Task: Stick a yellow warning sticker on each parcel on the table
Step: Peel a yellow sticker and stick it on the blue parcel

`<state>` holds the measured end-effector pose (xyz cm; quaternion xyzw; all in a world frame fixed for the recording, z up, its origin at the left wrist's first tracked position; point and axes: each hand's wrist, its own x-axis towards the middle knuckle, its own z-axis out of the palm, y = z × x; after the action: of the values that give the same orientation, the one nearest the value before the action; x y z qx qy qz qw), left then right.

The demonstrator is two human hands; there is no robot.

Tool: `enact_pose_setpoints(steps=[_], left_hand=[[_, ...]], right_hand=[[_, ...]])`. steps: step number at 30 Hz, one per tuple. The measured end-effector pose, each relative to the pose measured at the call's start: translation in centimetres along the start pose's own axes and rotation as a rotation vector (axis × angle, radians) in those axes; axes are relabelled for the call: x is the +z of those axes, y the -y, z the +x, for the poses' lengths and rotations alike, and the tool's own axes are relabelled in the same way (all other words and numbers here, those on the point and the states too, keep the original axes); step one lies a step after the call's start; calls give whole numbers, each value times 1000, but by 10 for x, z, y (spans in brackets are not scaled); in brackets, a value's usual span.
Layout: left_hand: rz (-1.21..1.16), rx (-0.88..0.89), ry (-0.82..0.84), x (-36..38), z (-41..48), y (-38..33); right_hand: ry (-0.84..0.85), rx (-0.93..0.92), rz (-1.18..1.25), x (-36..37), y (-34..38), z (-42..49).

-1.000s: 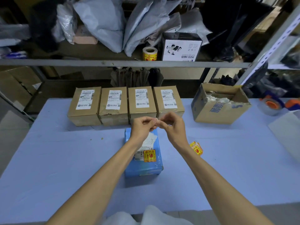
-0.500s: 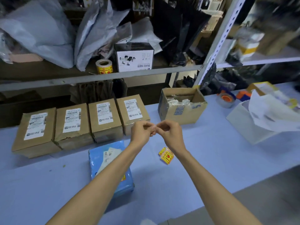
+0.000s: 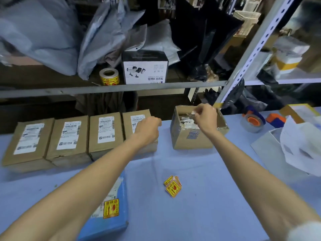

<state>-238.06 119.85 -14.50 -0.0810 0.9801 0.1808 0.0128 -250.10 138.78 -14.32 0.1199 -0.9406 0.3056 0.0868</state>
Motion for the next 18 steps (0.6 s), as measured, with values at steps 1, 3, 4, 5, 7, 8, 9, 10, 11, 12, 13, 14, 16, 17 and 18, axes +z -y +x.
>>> enact_pose_setpoints(steps=[1,3,4,5,7,8,9,10,11,12,13,14,16,17,18], left_hand=[[29,0,12,-3,4,1],[36,-3,15,-9,8,4],[30,-9,8,-11,8,7],[28,-17,-3,-14,6,9],[36,-45,-22,-18,1,16],[33,-58,-25,-19,-2,20],[23,-68,-24,-20,-6,26],[10,-80,-19,-20,-10,32],[0,-97,-16,-20,-16,37],[-10,-119,-11,-18,-23,43],[-30,-146,-6,-17,-32,48],[-62,-179,-2,-13,-41,54],[-124,-237,-4,-4,-65,68],[-149,-264,3,2,-80,77],[-173,-294,10,11,-95,88]], right_hand=[[44,5,-17,0,-1,11],[146,25,-70,2,-1,25],[174,31,-107,1,-1,30],[186,29,-142,1,0,32],[193,3,-183,2,4,31],[196,-12,-191,2,7,27],[209,-31,-194,3,11,21],[226,-62,-201,6,16,13],[247,-92,-212,9,23,3],[265,-120,-215,13,32,-9],[282,-144,-204,19,41,-23],[300,-177,-181,27,50,-39],[393,-231,-142,50,65,-76],[464,-243,-131,63,70,-97],[544,-241,-120,77,75,-119]])
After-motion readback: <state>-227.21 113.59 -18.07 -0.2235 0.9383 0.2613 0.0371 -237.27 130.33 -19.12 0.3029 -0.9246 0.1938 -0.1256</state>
